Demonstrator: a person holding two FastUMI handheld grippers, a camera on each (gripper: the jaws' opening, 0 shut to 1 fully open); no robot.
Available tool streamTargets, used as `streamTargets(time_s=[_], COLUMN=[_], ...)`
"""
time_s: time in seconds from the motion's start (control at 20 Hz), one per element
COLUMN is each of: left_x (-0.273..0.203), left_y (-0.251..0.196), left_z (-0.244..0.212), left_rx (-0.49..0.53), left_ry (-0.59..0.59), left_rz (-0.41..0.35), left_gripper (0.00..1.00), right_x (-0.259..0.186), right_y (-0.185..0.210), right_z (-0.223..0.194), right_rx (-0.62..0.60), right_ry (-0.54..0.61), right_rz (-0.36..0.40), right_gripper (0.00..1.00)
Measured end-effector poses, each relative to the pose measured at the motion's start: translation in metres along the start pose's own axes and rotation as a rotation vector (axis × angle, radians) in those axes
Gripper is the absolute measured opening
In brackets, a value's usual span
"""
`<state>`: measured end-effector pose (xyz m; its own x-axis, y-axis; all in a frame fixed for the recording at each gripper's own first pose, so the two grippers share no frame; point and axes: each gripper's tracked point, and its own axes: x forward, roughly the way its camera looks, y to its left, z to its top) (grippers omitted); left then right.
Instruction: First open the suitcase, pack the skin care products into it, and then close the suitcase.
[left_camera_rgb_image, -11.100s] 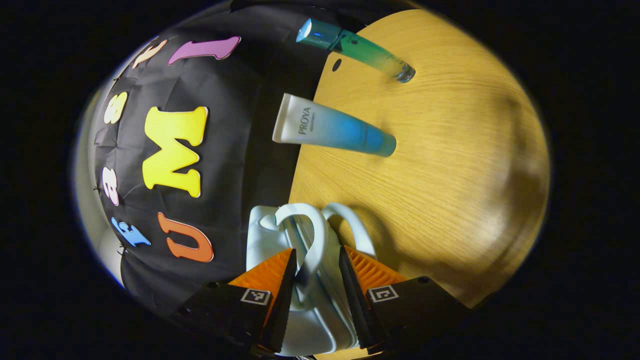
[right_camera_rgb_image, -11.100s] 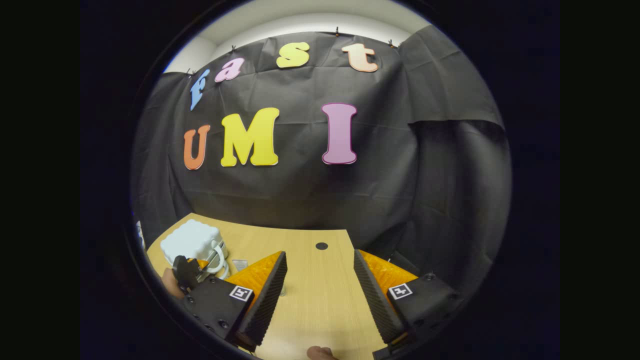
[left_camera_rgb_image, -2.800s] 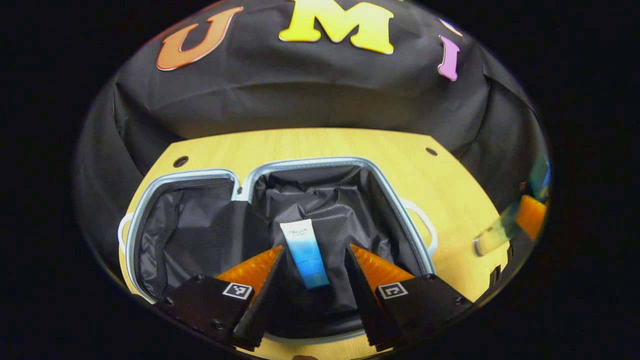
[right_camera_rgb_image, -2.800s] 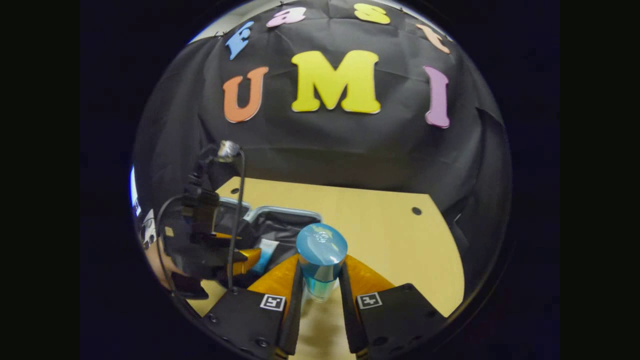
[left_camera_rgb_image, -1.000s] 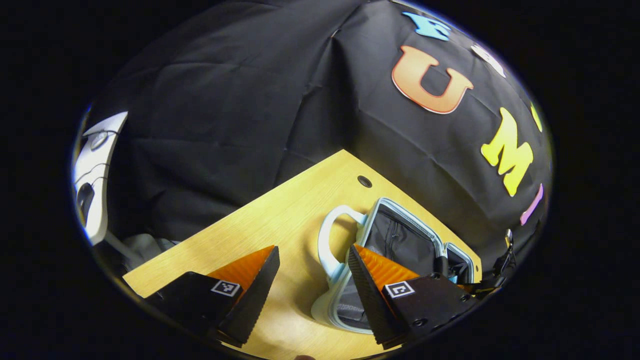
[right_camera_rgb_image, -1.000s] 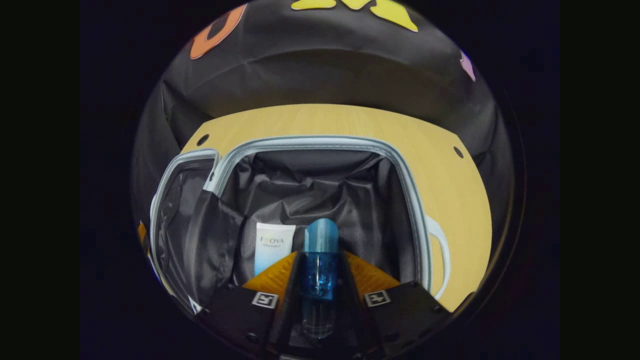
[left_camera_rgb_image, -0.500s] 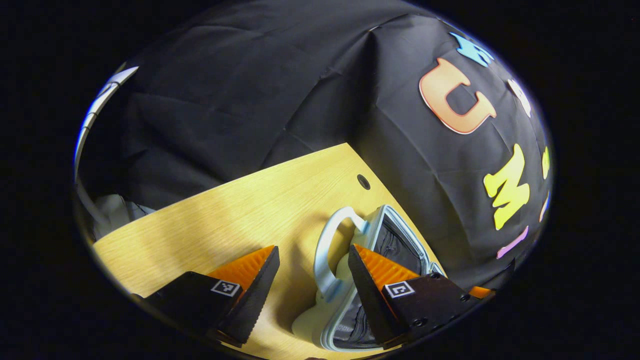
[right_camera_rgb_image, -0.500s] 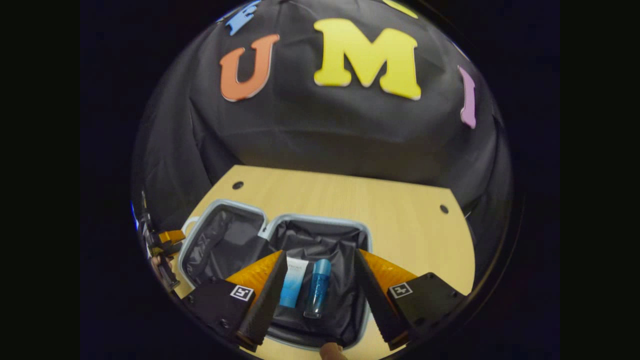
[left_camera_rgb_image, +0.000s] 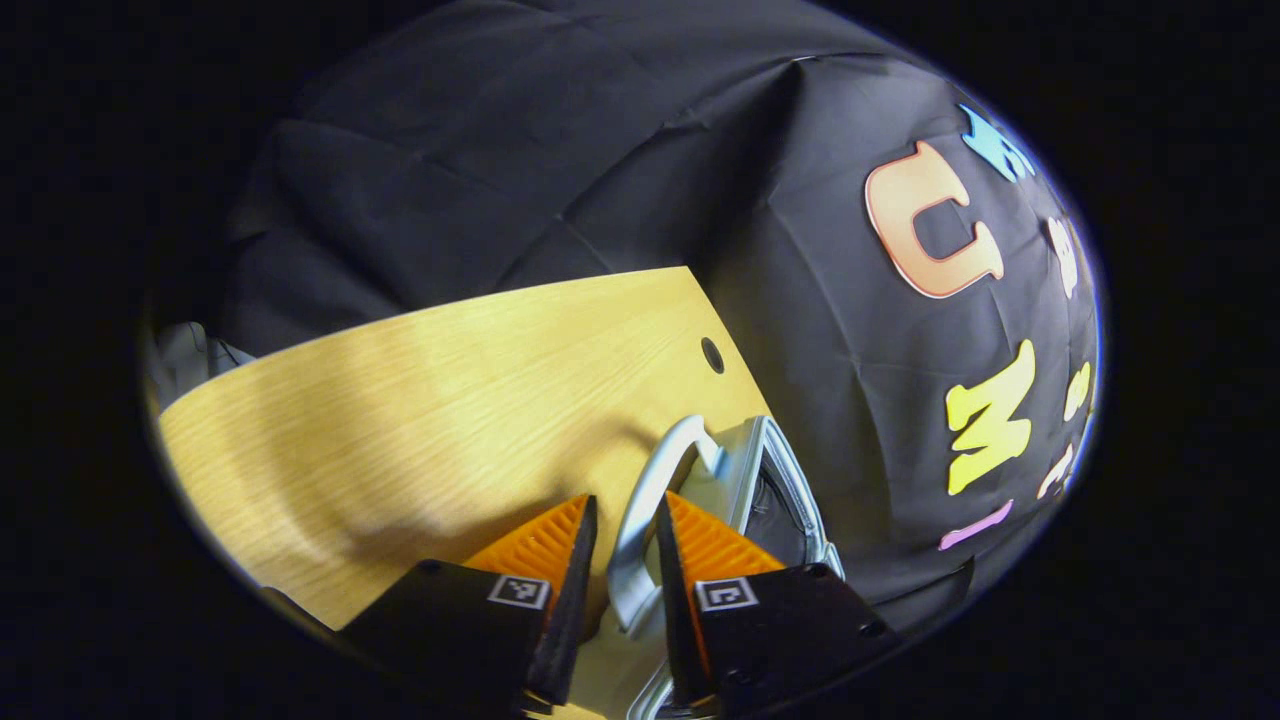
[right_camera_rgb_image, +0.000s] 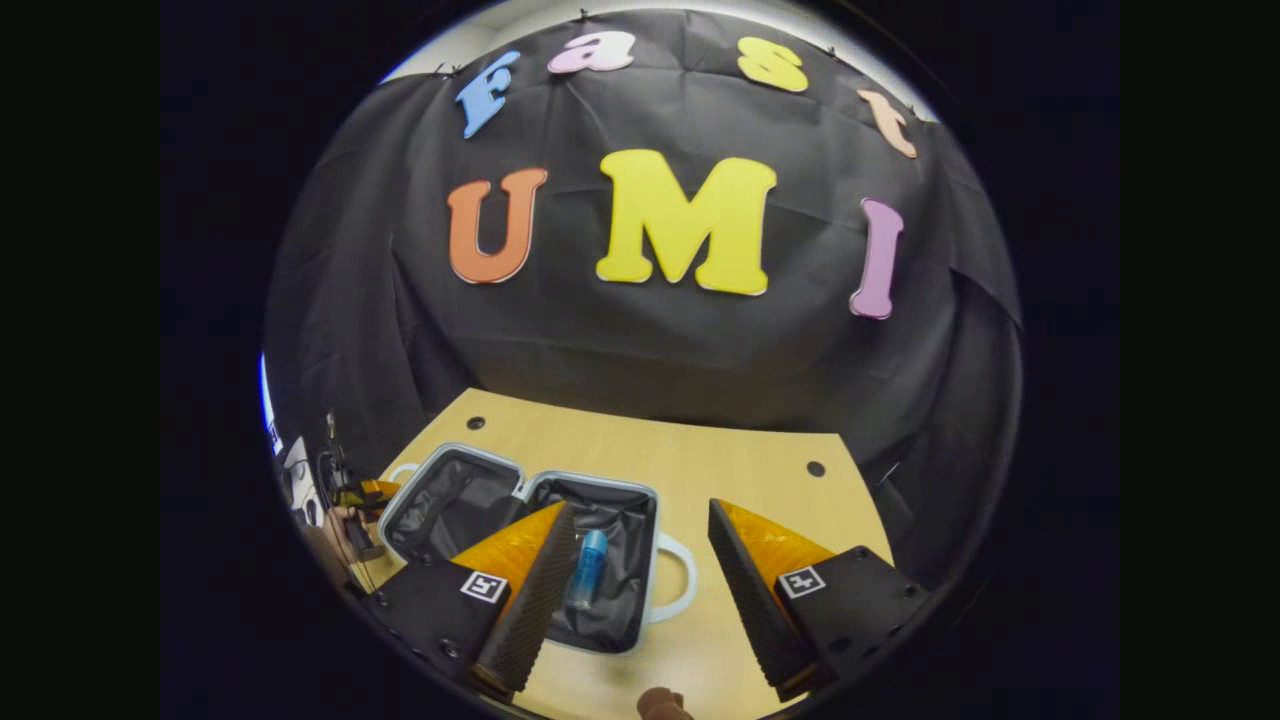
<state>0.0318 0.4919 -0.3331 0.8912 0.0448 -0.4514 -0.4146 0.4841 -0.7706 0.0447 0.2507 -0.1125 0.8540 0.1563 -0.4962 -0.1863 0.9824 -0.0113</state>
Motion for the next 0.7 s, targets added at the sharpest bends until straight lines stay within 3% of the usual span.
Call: streamTargets(time_s=[0.05,0.1,0.4,0.7], left_x=[0.002,0.004,-0.002,-0.030], left_y=[0.005,0.003,-0.011,-0.065], left_z=[-0.002,-0.001,0.004,0.031], left_rx=[-0.002,-0.014,0.067,0.214], left_ry=[0.006,0.008,0.001,-0.085], left_rz=[0.012,-0.004,-0.019,-0.041], left_gripper=[0.10,0.20,0.08,0.05], right_x=[-0.006,-0.013,-0.033,-0.045], right_y=[-0.010,-0.020,-0.050,-0.057], right_z=[0.005,0.008,0.010,0.017], right_rx=[-0.005,-0.009,0.032,0.028], right_ry=[-0.013,-0.029,-0.074,-0.121], right_rz=[-0.018,-0.040,-0.099,-0.076], right_gripper=[0.80,0.77,0.80,0.78])
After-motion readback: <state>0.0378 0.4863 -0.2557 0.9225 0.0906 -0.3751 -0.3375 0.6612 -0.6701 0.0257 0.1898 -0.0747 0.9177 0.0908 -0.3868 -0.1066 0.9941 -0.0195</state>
